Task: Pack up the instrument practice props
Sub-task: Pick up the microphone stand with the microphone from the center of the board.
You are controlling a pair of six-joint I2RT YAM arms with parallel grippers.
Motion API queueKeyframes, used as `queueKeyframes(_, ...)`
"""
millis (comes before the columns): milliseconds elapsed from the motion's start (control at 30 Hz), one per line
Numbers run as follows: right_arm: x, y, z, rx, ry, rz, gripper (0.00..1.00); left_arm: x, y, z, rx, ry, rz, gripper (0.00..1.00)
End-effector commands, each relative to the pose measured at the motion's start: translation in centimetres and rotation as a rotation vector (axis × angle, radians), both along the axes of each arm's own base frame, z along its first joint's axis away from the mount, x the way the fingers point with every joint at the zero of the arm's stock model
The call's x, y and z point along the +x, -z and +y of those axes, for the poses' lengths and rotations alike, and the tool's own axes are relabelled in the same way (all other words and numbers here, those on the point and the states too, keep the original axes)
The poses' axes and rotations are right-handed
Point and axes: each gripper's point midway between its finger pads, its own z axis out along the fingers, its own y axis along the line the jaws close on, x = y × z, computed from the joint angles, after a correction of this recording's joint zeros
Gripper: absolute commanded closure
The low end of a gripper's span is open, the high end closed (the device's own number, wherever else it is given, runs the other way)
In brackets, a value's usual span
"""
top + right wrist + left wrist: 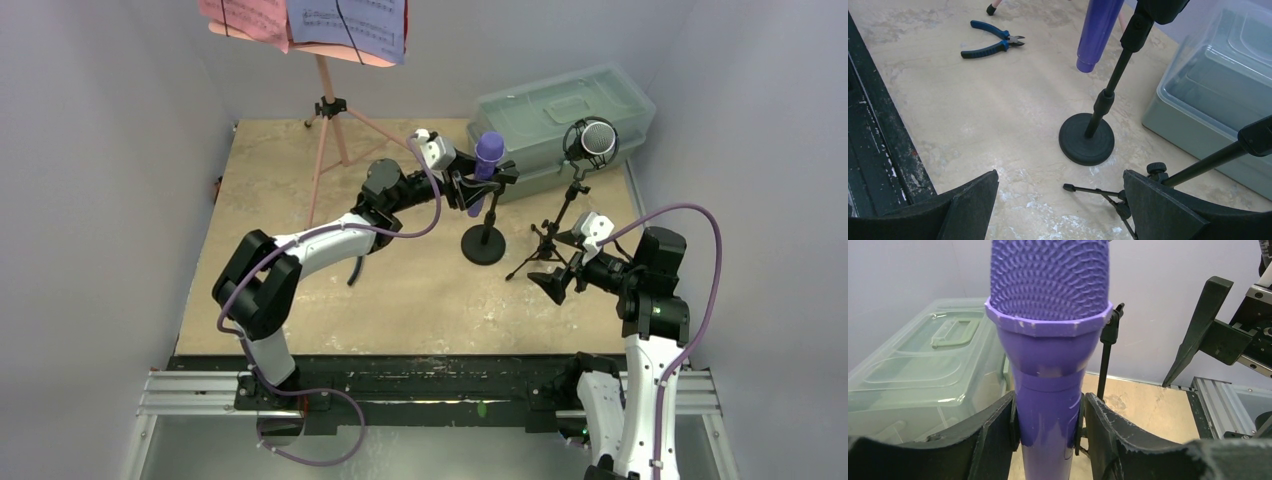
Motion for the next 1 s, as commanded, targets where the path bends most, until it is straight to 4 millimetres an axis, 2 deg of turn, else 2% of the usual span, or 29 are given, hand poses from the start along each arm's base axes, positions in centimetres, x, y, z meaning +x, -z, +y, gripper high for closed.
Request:
queueKeyframes(0, 0.2, -0.1, 0.1, -0.002, -0.012, -0.016, 0.01, -0.5, -2.5, -0.6, -0.053, 0.028, -0.053, 0.58)
queueKeyframes(100, 0.2, -0.1, 0.1, -0.003, -0.011, -0.018, 0.01, -0.4, -2.7, -0.4, -0.055, 0.012, -0.045, 0.86)
queueKeyframes(167, 0.2, -0.1, 0.1, -0.004, -0.012, -0.018, 0.01, -0.2, -3.1, 0.1, -0.064, -0.018, -0.036, 0.99)
queueKeyframes(333, 0.2, 0.0, 0.1, -0.002, -0.011, -0.016, 0.01, -0.7, -5.2, 2.2, -0.114, -0.130, -0.007, 1.00)
queueKeyframes(467, 0.2, -0.1, 0.1, -0.002, -0.010, -0.016, 0.01, -1.8, -7.4, 4.8, -0.152, -0.251, -0.006, 1.00)
queueKeyframes(667, 0.4, 0.0, 0.0, -0.003, -0.005, -0.010, 0.01, -3.4, -9.3, 8.6, -0.189, -0.403, 0.004, 1.00)
queueKeyframes(767, 0.5, 0.2, -0.1, -0.001, -0.003, -0.003, 0.01, -3.9, -8.9, 9.8, -0.174, -0.461, 0.034, 1.00)
queueKeyframes(967, 0.8, 0.4, -0.1, 0.003, 0.001, 0.009, 0.01, -5.3, -7.1, 13.8, -0.248, -0.593, 0.050, 1.00)
